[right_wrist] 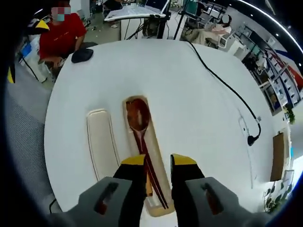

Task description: Arrange the utensils inside the cutlery case until each visible utensil rests in its matching compartment.

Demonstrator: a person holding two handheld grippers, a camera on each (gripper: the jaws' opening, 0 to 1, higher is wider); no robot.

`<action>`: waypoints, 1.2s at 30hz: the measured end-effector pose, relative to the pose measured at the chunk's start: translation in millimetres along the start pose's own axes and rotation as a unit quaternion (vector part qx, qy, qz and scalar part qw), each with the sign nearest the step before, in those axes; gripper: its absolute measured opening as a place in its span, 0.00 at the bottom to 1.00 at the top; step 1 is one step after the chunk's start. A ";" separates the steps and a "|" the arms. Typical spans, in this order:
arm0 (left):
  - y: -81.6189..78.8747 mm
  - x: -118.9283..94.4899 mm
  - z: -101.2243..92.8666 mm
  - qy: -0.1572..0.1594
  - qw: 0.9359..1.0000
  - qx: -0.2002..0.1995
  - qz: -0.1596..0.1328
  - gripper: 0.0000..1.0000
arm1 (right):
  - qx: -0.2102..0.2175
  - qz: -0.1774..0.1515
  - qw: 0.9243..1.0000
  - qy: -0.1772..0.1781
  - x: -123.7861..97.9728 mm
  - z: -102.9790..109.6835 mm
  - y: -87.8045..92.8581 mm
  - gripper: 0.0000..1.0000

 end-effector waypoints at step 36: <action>-3.9 -4.5 0.0 -0.004 1.000 0.010 -0.018 0.66 | 0.126 -0.066 0.982 0.125 -136.1 68.9 99.2 0.99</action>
Point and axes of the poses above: the point that each gripper's makers call its tool centre point, and the gripper's own axes: x roughly forward along the fingers, z roughly to its left, y roughly out of its underside, the point moved 3 cm from there along -x, roughly backward along the fingers, and after that the axes turned 7 degrees about -y, right-handed, at the moved point
